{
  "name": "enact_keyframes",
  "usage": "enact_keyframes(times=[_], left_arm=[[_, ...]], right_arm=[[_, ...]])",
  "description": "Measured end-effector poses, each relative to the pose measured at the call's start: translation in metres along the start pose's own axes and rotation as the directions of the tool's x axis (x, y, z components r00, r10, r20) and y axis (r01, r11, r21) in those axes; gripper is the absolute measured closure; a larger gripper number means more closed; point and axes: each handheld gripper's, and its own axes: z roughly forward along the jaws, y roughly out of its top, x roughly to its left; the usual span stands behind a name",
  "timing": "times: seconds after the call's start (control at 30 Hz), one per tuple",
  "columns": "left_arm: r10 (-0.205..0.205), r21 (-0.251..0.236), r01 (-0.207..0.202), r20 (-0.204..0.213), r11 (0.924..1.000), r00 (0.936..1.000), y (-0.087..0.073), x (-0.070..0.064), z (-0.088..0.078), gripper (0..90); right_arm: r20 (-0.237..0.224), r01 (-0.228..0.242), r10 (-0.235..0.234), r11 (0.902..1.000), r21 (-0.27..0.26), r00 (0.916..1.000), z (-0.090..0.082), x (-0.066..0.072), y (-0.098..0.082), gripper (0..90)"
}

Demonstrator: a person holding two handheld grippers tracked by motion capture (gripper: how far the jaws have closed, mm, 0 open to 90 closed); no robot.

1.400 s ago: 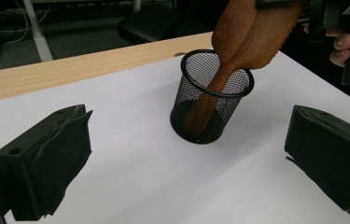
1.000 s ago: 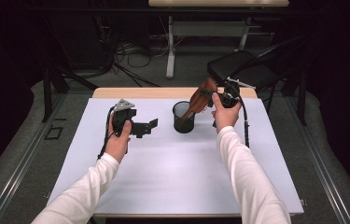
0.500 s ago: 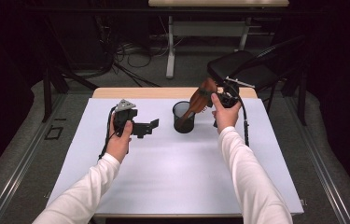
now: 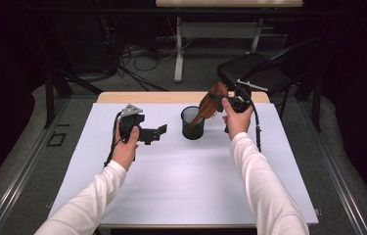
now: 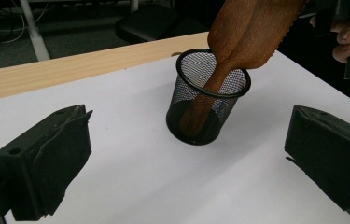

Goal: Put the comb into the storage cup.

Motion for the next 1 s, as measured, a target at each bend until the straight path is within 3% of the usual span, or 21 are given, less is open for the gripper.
enact_keyframes(times=[0.43, 1.0], left_arm=[[-0.002, 0.007, 0.002, 0.004, 1.0000, 1.0000, 0.0015, 0.0006, 0.0034, 0.3], [0.003, 0.009, -0.003, 0.004, 1.0000, 1.0000, 0.0033, 0.0003, 0.0009, 0.3]], right_arm=[[-0.007, 0.020, -0.020, 0.9998, 0.009, 0.9998, -0.0060, -0.0010, 0.0036, 1.4], [-0.011, 0.023, -0.023, 0.9996, 0.015, 0.9997, -0.0073, -0.0025, 0.0048, 0.0]])
